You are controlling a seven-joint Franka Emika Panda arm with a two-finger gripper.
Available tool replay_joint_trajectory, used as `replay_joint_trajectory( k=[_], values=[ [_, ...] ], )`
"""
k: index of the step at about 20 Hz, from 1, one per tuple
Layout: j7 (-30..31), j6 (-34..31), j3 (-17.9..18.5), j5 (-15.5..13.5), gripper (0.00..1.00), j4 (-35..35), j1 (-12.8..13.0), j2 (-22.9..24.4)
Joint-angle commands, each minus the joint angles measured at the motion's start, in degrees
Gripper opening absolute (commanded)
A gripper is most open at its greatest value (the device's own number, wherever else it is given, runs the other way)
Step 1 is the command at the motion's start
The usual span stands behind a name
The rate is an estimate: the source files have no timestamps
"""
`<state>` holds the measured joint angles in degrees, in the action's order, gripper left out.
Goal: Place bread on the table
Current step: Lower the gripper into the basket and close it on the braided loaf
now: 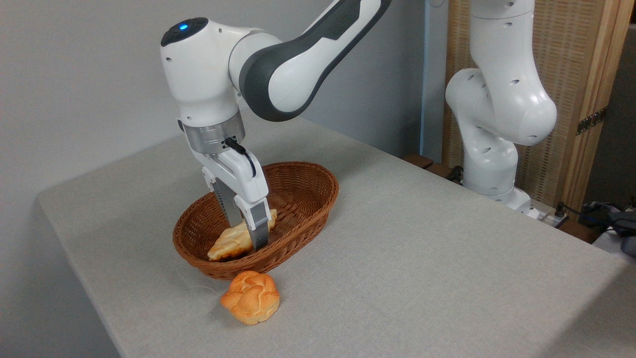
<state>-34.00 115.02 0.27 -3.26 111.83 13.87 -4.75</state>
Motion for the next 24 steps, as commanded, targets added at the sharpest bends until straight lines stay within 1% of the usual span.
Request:
replay_joint_trajectory(
  k=[1, 3, 5, 6, 7, 8, 9, 10, 11, 12, 13, 22, 24],
  values=[
    [-0.01, 1.43, -0.09, 1.06, 1.0, 0.23, 1.25, -0.95],
    [-0.01, 1.87, 0.0, 1.06, 1.0, 0.23, 1.95, -1.57],
    [-0.01, 1.96, 0.0, 1.06, 1.0, 0.15, 1.96, -1.58],
    [-0.01, 1.96, 0.0, 1.06, 0.92, 0.15, 1.95, -1.58],
    [-0.1, 2.05, 0.0, 1.06, 0.78, 0.15, 1.95, -1.58],
    [-0.19, 2.31, 0.0, 1.06, 0.57, 0.15, 1.95, -1.58],
    [-0.19, 2.31, 0.0, 1.06, 0.39, 0.06, 1.95, -1.58],
    [-0.19, 2.31, 0.0, 1.06, 0.3, 0.06, 1.95, -1.49],
    [-0.19, 2.31, 0.0, 1.06, 0.27, 0.06, 1.95, -1.49],
    [-0.1, 2.31, 0.0, 0.97, 0.27, -0.03, 1.95, -1.49],
    [-0.01, 2.4, 0.0, 0.45, 0.27, -0.12, 1.95, -1.4],
    [0.25, 2.31, 0.0, 0.18, 0.28, -0.29, 1.95, -0.87],
    [0.34, 2.22, 0.0, 0.09, 0.28, -0.38, 1.95, -0.17]
  ],
)
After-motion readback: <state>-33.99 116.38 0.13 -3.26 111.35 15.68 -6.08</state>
